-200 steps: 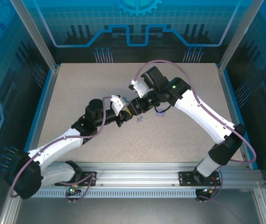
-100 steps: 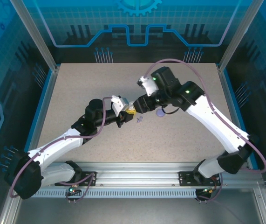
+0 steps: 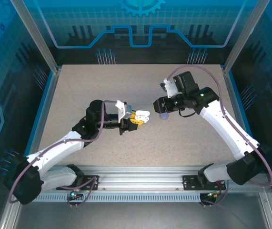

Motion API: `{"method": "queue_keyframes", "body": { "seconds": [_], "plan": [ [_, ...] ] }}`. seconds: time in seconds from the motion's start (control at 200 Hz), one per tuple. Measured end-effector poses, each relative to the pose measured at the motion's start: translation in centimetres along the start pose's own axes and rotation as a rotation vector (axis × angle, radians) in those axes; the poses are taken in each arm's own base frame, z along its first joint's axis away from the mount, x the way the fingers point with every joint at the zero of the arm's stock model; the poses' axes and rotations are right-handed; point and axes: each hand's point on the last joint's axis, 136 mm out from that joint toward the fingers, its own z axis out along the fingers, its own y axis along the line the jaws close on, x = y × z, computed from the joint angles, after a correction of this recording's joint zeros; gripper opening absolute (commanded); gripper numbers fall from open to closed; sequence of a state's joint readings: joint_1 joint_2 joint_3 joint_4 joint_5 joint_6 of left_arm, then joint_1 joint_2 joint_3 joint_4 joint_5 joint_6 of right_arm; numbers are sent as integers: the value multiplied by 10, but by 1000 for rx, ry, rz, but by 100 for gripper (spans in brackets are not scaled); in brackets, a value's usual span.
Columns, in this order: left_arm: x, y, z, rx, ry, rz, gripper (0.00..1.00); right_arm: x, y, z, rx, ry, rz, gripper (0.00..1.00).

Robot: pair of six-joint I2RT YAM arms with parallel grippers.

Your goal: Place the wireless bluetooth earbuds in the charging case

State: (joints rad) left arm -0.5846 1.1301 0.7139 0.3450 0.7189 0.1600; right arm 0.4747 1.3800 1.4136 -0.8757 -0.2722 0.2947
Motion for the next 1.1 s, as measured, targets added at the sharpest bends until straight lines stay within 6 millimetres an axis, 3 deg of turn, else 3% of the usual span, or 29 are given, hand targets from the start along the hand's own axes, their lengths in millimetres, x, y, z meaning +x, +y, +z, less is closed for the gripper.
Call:
{"method": "queue_keyframes", "body": {
  "seconds": [0.315,0.66,0.78,0.921,1.021,1.101],
  "plan": [
    [-14,-9,4,66,-10,8,9,2,27,8,-166,32,-57,47],
    [3,9,15,14,74,-74,9,0,47,-6,-245,-2,-122,48],
    [9,20,16,-42,95,-95,10,-2,41,-6,-199,-16,-123,52],
    [19,51,8,-176,117,-211,11,-5,10,-3,-28,-33,-82,53],
    [30,101,-8,-323,124,-388,10,-5,-10,-4,69,-44,-51,53],
    [51,146,-25,-441,123,-566,12,-1,-23,-7,125,-51,-32,53]
  ]
}}
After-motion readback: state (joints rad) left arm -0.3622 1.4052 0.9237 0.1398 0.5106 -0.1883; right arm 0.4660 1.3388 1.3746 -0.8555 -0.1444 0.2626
